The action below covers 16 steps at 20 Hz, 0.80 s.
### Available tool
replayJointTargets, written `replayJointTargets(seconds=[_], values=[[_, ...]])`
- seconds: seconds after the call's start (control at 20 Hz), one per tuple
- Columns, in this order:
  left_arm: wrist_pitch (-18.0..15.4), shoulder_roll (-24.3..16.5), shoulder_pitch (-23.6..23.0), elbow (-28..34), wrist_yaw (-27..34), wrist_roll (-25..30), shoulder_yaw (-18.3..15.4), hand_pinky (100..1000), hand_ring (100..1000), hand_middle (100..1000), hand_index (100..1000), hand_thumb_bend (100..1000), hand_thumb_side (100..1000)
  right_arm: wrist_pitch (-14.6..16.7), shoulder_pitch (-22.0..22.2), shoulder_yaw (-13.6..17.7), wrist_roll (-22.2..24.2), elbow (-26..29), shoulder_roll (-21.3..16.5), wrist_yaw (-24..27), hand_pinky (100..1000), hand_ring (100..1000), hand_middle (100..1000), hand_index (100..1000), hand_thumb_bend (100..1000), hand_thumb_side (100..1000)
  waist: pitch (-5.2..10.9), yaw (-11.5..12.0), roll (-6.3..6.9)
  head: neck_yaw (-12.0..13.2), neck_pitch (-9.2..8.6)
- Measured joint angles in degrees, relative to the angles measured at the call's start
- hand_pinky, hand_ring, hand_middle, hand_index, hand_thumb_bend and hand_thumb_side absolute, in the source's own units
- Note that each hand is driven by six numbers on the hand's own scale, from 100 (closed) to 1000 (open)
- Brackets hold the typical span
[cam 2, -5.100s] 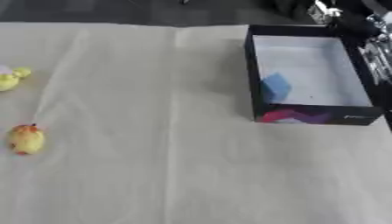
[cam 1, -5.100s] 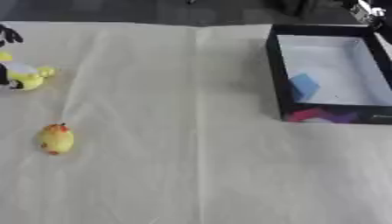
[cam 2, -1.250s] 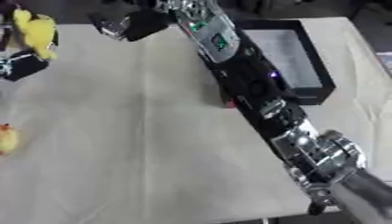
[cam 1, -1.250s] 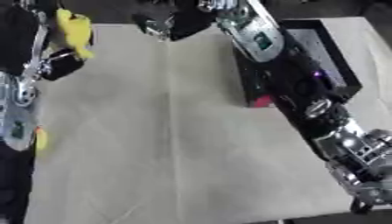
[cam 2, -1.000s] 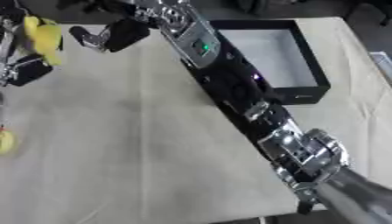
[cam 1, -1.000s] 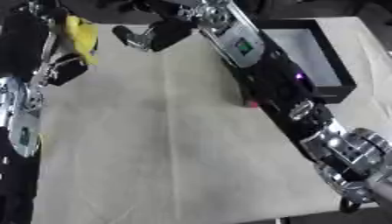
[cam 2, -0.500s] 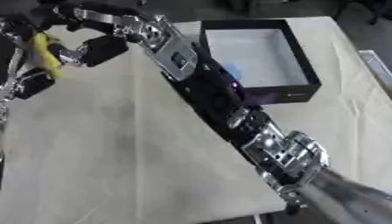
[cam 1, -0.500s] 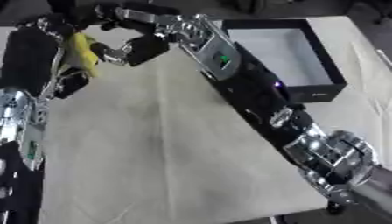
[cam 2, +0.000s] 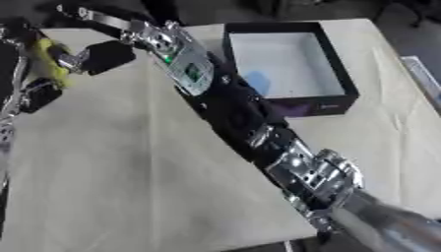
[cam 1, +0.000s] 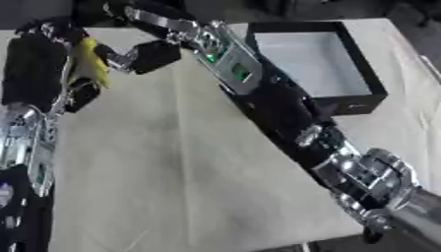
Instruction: Pick up the objects with one hand, pass them to the other hand, and then place them into the box on the other side of the table.
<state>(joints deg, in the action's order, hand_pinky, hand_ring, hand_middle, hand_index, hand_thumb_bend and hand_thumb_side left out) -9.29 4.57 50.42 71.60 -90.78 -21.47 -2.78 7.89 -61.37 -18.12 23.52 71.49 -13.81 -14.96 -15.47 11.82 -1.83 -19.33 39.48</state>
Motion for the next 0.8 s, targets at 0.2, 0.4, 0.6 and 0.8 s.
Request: replayJointTargets(seconds=[0.2, 0.4, 0.6, 0.8], values=[[1.33, 0.00, -0.10, 0.00, -0.02, -0.14, 0.00, 577, 475, 420, 482, 274, 100, -0.62, 0.68, 0.03, -0.30, 0.62, 0.00, -0.63, 998, 1000, 880, 1000, 100, 380, 0.00, -0.08, 0.02, 0.00, 0.22], [2.08, 0.00, -0.13, 0.01, -0.07, -0.30, 0.00, 576, 475, 421, 482, 277, 100, -1.26, 1.17, 0.03, 0.40, 0.58, 0.00, -1.05, 1000, 1000, 881, 1000, 100, 473, 0.00, -0.25, 0.02, 0.00, 0.35], [2.71, 0.09, -0.13, 0.12, -0.52, -0.67, 0.00, 574, 474, 420, 482, 271, 100, -2.05, 1.32, 0.03, 1.65, 0.46, 0.07, -1.03, 1000, 1000, 882, 1000, 100, 534, 0.00, -0.42, 0.03, -0.08, 0.72], [2.94, 0.98, -0.27, 0.64, -0.84, -1.08, 0.13, 573, 473, 420, 483, 270, 100, -2.65, 1.29, 0.07, 2.25, -0.90, 0.90, -1.36, 1000, 1000, 885, 1000, 100, 586, -0.01, -0.42, -0.01, -0.43, 0.80]])
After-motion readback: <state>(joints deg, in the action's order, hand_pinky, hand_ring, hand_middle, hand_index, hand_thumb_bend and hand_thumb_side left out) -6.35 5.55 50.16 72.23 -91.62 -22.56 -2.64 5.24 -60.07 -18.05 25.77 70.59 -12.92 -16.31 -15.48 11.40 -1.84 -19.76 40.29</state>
